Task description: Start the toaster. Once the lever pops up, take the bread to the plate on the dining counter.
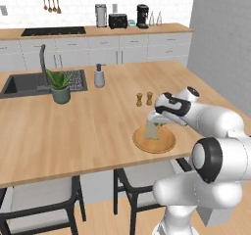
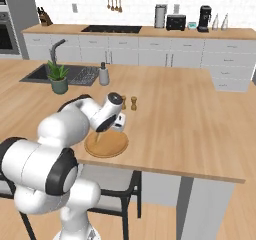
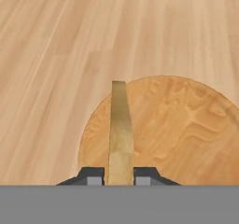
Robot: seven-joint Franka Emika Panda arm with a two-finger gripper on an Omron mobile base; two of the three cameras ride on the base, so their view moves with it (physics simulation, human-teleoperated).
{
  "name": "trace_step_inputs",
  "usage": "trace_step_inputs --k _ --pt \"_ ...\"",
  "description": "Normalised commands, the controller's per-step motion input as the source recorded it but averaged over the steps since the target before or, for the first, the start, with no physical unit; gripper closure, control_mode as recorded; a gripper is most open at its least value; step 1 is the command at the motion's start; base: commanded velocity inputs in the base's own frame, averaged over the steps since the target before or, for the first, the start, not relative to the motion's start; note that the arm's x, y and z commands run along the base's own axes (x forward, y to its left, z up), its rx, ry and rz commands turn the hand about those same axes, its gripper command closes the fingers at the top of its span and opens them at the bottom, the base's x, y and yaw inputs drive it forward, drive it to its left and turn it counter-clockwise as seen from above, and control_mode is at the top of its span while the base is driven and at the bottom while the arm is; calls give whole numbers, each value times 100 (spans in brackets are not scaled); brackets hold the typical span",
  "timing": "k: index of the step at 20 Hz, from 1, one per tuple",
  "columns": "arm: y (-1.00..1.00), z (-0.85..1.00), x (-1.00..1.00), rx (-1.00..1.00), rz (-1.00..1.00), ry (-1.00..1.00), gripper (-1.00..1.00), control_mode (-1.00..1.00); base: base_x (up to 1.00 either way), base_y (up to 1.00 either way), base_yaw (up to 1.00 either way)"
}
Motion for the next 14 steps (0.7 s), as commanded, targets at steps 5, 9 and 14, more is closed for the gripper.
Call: trace_step_inputs --k 5,9,14 --pt "-1 0 -15 0 -2 0 -100 -100 0 0 0" --pt "-7 0 -38 0 -8 0 -100 -100 0 0 0" --pt "-26 0 -37 0 -11 0 -100 -100 0 0 0"
